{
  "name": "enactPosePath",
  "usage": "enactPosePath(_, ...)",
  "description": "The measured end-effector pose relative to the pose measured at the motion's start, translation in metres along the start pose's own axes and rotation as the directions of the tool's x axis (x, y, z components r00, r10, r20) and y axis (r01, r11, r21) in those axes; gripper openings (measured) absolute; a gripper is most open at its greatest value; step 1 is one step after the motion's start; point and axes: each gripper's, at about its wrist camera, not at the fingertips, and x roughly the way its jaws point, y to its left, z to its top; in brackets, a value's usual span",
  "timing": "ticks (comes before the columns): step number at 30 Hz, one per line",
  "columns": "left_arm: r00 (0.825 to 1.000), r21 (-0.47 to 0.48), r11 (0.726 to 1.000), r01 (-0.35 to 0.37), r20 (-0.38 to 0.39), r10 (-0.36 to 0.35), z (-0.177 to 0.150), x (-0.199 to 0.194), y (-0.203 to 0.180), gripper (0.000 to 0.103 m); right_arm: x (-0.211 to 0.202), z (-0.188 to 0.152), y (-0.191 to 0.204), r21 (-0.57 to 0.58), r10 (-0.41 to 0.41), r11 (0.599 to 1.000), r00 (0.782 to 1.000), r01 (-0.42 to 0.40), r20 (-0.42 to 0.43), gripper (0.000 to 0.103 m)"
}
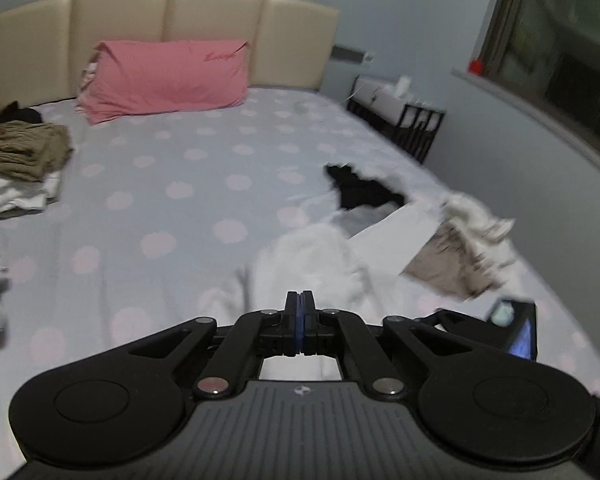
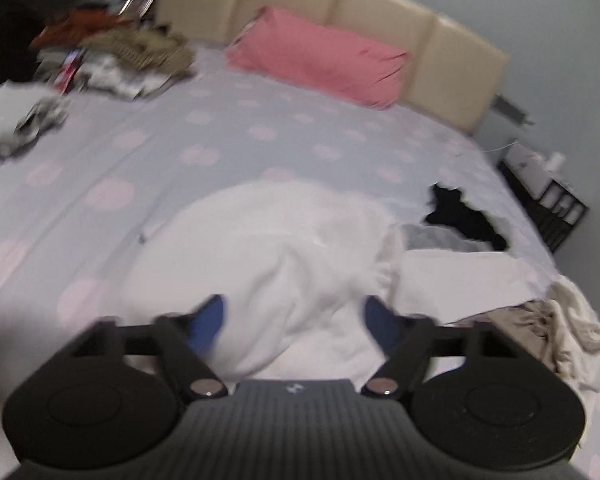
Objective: Fold clothes
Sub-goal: 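Lift the shirt with the left gripper while the right gripper approaches it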
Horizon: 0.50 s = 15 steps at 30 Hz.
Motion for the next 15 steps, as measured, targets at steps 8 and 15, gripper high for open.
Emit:
enactPosePath(8, 0.997, -0.075, 0.996, -0.045, -0.06, 0.04, -0.031, 0.006, 0.025, 0.0, 0.037, -0.001, 0.0, 0.07, 0.132, 0.99, 0.984, -0.124, -0.12, 0.004)
enactPosePath(15, 0.99, -0.078, 0.997, -0.029, -0.138, 0.018, -0.059, 0.045, 0.023, 0.0, 0.027, -0.007, -0.017, 0.138, 0.14, 0.982, 0.985, -0.126, -0.1, 0.004)
